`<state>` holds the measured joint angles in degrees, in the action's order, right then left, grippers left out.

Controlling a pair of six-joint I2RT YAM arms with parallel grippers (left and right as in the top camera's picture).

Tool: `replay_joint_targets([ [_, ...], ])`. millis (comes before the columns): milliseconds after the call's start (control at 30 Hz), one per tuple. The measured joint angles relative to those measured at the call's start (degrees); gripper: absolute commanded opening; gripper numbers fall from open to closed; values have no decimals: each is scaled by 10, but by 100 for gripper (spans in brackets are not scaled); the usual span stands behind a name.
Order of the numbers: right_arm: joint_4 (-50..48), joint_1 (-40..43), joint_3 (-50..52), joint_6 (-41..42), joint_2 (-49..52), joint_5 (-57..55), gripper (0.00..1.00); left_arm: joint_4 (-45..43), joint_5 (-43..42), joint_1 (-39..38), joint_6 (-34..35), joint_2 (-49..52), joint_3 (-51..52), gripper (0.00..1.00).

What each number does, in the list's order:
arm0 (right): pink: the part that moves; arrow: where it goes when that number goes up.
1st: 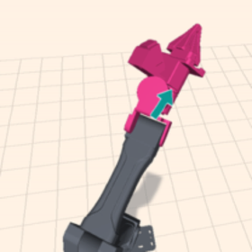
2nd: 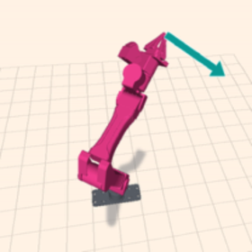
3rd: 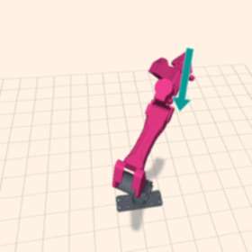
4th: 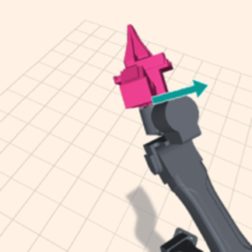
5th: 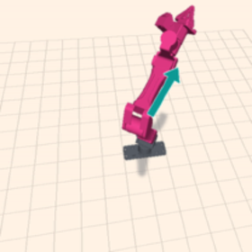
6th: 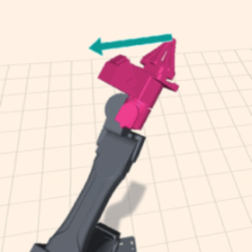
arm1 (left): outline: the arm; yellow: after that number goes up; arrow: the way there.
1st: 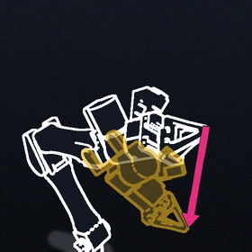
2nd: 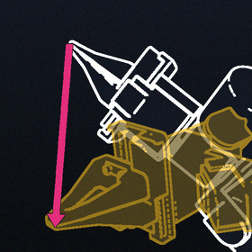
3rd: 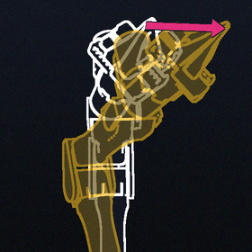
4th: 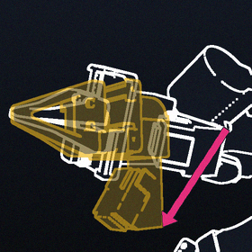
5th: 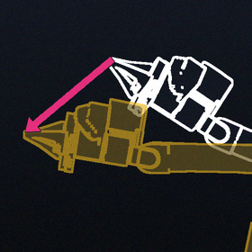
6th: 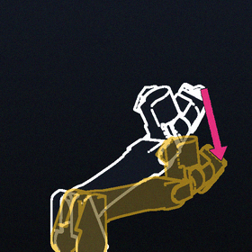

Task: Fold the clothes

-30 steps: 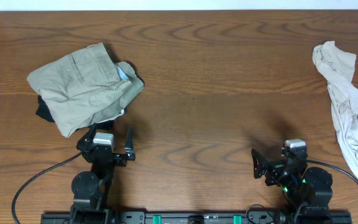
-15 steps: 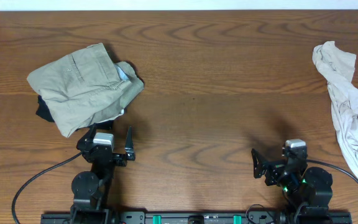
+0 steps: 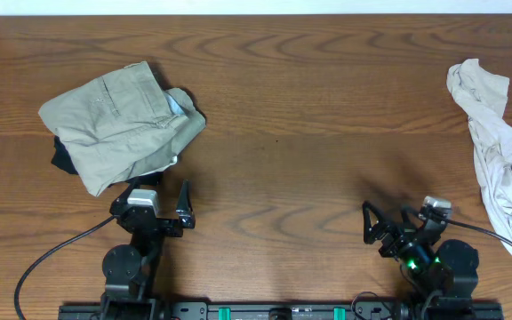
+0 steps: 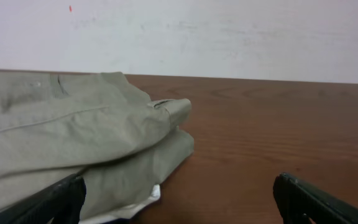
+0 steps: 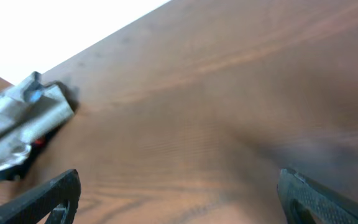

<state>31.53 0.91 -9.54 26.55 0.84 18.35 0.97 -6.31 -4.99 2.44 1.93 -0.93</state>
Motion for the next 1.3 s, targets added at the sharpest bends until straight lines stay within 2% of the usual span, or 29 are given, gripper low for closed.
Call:
replay_joint_targets([
  [133,-62,0,0,-14,0,36,99,16,-9,0,8,1,-11,98],
  [300,-82,0,-13,-18,28,58,99,70,-13,0,10,33,-65,98],
  [433,-83,0,-64,-18,99,62,99,140,-15,0,10,117,-177,98],
  [600,-77,0,-183,-18,251,61,99,268,-15,0,10,286,-369,98],
  [700,-32,0,-288,-24,374,61,99,381,-16,0,10,410,-512,98],
  [800,55,0,-412,-44,499,60,99,487,-18,0,10,522,-652,98],
  [967,196,0,-639,-120,701,56,99,594,-23,0,10,655,-821,98],
  [1100,251,0,-731,-189,792,39,99,614,-57,0,10,692,-860,98],
  [1300,262,45,-748,-205,889,-62,98,629,-103,0,10,700,-861,98],
])
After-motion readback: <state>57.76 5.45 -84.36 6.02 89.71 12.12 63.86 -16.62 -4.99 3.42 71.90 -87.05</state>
